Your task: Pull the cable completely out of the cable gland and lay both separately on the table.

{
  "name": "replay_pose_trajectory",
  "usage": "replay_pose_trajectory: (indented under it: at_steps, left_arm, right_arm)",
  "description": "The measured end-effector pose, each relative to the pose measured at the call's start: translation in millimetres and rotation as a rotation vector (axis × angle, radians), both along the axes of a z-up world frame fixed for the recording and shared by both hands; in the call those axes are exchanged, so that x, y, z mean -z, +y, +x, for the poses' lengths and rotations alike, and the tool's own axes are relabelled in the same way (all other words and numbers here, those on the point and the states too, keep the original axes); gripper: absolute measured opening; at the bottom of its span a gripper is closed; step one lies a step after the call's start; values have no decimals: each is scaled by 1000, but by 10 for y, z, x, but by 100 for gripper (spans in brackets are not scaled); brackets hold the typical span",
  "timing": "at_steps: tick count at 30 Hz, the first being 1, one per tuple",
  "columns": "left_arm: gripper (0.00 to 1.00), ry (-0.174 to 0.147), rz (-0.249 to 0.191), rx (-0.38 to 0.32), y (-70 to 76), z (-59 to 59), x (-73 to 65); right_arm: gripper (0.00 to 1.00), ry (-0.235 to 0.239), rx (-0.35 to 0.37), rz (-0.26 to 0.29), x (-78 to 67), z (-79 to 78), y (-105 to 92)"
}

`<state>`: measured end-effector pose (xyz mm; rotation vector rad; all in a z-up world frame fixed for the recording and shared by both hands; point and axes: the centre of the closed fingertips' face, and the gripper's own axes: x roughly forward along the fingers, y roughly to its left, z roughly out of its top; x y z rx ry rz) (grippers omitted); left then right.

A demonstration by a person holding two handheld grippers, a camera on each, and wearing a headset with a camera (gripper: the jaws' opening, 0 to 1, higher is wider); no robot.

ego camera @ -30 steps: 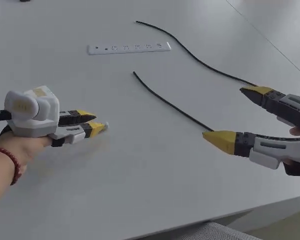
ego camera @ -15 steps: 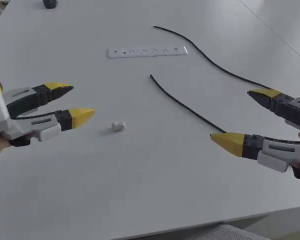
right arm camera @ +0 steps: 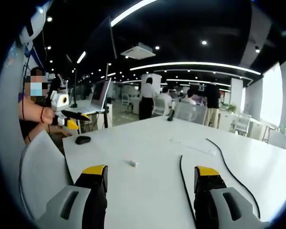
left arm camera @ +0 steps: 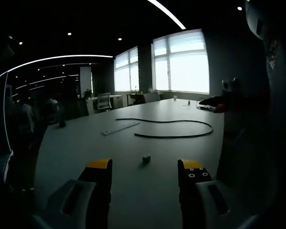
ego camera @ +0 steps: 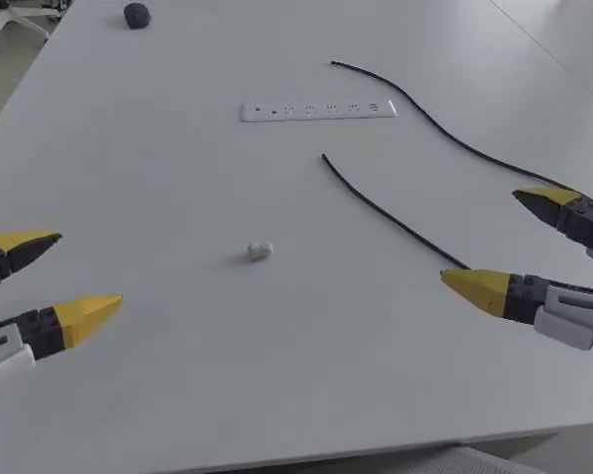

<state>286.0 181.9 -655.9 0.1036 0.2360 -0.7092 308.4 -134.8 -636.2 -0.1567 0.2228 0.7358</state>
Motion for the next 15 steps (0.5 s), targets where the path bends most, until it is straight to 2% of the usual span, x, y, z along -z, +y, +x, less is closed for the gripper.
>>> replay_pose_trajectory:
  at_steps: [2,4,5,10,15]
  left_arm:
    - [58,5,-22,-18,32,-46,10]
    - [60,17,-10,-33,66,-97,68]
    - [60,33,-21,-40,80,-128,94]
    - [60,48,-29,-51,79,-200,133]
    - [78,51,-58,-77,56,-217,148]
  right_arm:
    - [74,8,3,3,14,-8,-4]
    - [74,10,-5,2,23,-29,3]
    - [74,11,-3,-10,38,-36,-5]
    - [74,12,-9,-10,48,-83,-3]
    - [74,16,-2,-10,69,-115,-27]
